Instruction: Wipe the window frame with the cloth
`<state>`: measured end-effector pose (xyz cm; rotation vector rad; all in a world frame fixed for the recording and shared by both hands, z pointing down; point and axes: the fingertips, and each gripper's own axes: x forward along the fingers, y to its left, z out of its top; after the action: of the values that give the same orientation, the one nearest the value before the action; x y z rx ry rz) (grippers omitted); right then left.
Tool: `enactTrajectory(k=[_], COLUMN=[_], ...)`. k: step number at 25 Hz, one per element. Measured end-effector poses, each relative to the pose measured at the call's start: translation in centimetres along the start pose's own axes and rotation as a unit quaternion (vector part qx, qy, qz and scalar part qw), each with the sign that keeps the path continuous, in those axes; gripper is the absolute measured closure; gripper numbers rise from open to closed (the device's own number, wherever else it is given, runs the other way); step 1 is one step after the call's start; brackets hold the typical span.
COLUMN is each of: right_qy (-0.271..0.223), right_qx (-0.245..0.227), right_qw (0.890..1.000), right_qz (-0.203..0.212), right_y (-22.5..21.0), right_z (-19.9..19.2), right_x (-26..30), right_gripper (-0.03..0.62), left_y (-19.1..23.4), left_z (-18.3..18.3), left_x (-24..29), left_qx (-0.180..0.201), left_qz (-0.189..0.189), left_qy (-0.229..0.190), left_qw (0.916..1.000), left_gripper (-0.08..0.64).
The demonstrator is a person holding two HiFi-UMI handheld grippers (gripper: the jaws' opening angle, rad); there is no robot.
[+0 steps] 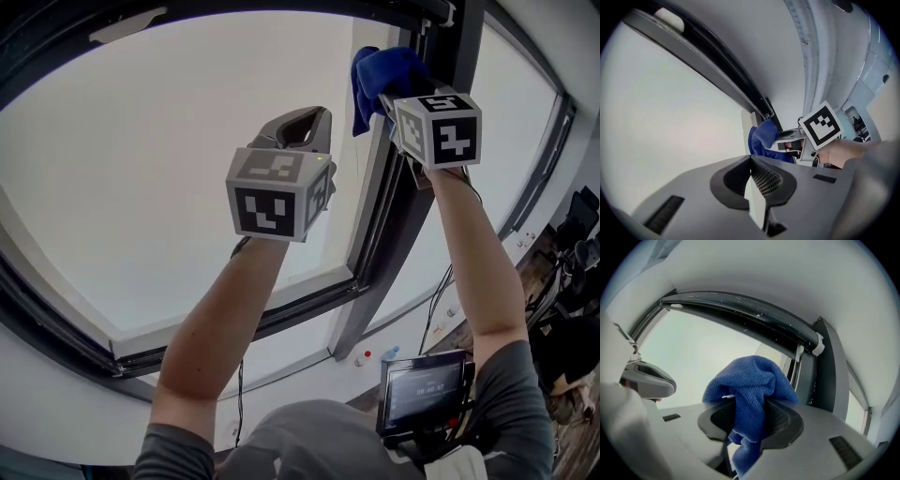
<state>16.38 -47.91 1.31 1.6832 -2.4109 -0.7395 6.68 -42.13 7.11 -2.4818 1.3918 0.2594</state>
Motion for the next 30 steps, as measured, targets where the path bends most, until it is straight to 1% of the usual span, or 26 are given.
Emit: enactTrajectory(k=[3, 8, 13, 16, 20, 30], right_qy=[0.012, 0.034, 0.044, 0.055, 0.073, 0.124], right_qx=[0.011, 0.024, 0.031, 0.035, 0.035, 0.047], right_qw=[1.0, 0.999, 0.999, 0.998, 0.997, 0.991], right_qz=[0.001, 0.003, 0.003, 0.007, 0.009, 0.007], right_y=[1.1, 2.4, 3.6, 4.3, 5.5, 9.0], right_z=[-1.9, -5.0, -7.3, -8.8, -11.2, -17.9], right_x=[-0.4, -0.8, -1.7, -2.0, -2.4, -2.9], right_gripper=[0.445, 0.445, 0.445, 0.445, 0.445, 0.443], left_y=[-0.1, -0.4, -1.6, -2.4, -3.3, -3.3], left_z=[-1.1, -2.5, -4.3, -5.4, -7.8, -13.3], left_x=[-1.0, -2.0, -3.1, -3.4, -3.8, -5.2], left_qx=[-0.009, -0.012, -0.002, -0.005, -0.012, -0.032], left_qz=[-0.004, -0.005, -0.014, -0.019, -0.021, -0.011], left_qy=[0.006, 0.015, 0.029, 0.034, 0.054, 0.09], left_qw=[0.9999, 0.9998, 0.9995, 0.9992, 0.9982, 0.9954], left_gripper=[0.55, 0.551, 0.55, 0.549, 0.55, 0.55])
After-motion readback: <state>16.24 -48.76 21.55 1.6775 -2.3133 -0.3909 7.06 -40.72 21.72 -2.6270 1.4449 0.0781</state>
